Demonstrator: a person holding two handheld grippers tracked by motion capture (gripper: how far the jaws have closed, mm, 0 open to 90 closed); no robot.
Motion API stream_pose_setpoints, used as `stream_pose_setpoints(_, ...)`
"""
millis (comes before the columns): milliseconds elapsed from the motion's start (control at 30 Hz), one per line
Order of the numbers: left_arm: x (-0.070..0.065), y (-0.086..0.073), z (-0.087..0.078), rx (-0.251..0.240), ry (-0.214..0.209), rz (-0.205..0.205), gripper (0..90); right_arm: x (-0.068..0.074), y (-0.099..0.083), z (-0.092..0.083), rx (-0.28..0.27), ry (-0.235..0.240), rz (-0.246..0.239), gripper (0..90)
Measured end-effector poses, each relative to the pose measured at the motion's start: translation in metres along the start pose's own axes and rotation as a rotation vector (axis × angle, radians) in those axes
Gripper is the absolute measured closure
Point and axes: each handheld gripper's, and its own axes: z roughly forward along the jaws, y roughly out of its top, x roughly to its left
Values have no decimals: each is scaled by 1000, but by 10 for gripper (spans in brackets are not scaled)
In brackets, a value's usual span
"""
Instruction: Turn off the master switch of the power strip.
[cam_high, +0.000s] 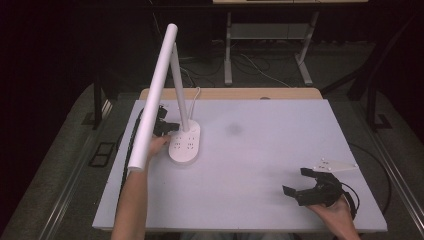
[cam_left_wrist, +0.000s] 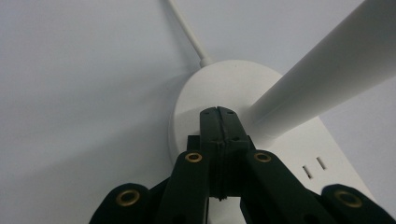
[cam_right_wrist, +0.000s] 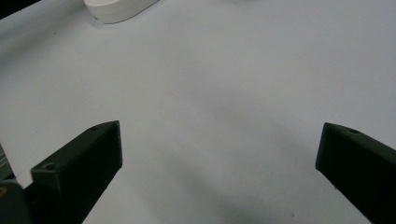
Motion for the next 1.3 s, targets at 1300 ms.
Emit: stream_pose_setpoints(1300,9,4,-22,-96,-23,-6,899,-5,0,1,-4,-3,3,0)
